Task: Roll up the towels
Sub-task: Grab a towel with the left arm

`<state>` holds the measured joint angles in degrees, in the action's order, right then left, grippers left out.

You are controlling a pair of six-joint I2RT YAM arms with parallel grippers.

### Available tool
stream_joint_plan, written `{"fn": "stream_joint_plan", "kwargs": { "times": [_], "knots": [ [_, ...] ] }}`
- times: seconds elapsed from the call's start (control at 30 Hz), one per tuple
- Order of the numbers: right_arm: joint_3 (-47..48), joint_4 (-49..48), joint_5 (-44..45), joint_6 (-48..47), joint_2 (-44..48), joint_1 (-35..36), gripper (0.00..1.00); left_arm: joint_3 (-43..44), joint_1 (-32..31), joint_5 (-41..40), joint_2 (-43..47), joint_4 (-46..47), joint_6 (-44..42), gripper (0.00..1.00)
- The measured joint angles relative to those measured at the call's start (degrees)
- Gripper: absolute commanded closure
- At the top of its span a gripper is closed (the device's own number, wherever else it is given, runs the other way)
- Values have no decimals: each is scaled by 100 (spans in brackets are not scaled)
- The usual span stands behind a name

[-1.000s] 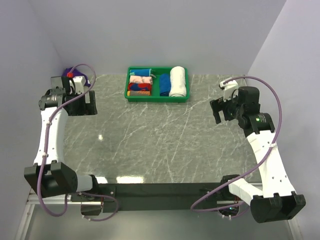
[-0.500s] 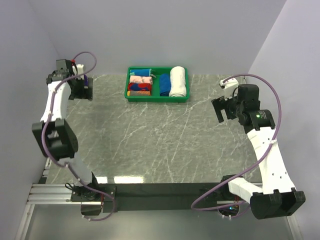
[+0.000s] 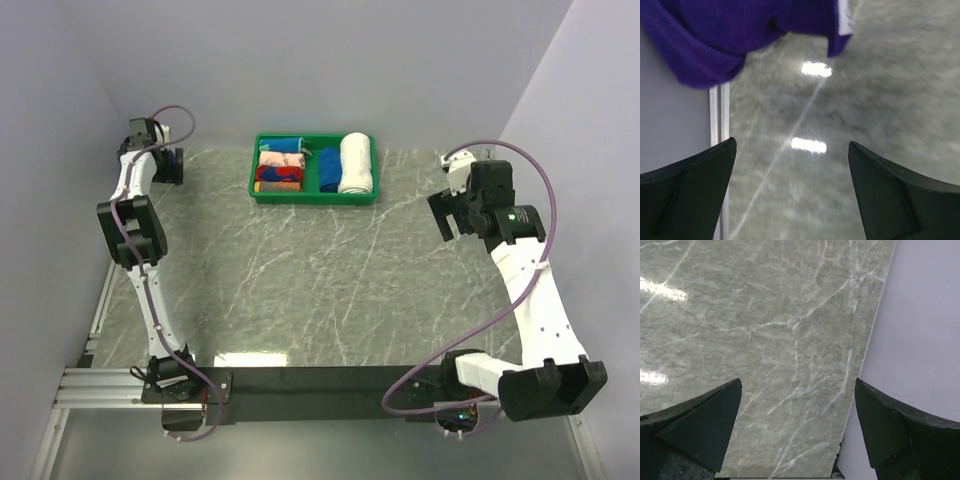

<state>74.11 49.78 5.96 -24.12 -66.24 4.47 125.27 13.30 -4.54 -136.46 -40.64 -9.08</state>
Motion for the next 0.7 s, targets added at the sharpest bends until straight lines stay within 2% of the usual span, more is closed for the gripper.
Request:
{"fn": "stream_joint_plan", "kwargs": {
  "times": [0.23,0.4,0.7],
  "knots": [
    [400,227,214,20,-343,0,0,74,-13,-369,-623,962,-422,1],
    [739,376,352,22,-682,0,0,72,-68,-741,-885,1945,-1034,0],
    [1040,562,566,24,-927,0,0,334,-192,-1259,-1613,3963,-2822,1]
  ]
}}
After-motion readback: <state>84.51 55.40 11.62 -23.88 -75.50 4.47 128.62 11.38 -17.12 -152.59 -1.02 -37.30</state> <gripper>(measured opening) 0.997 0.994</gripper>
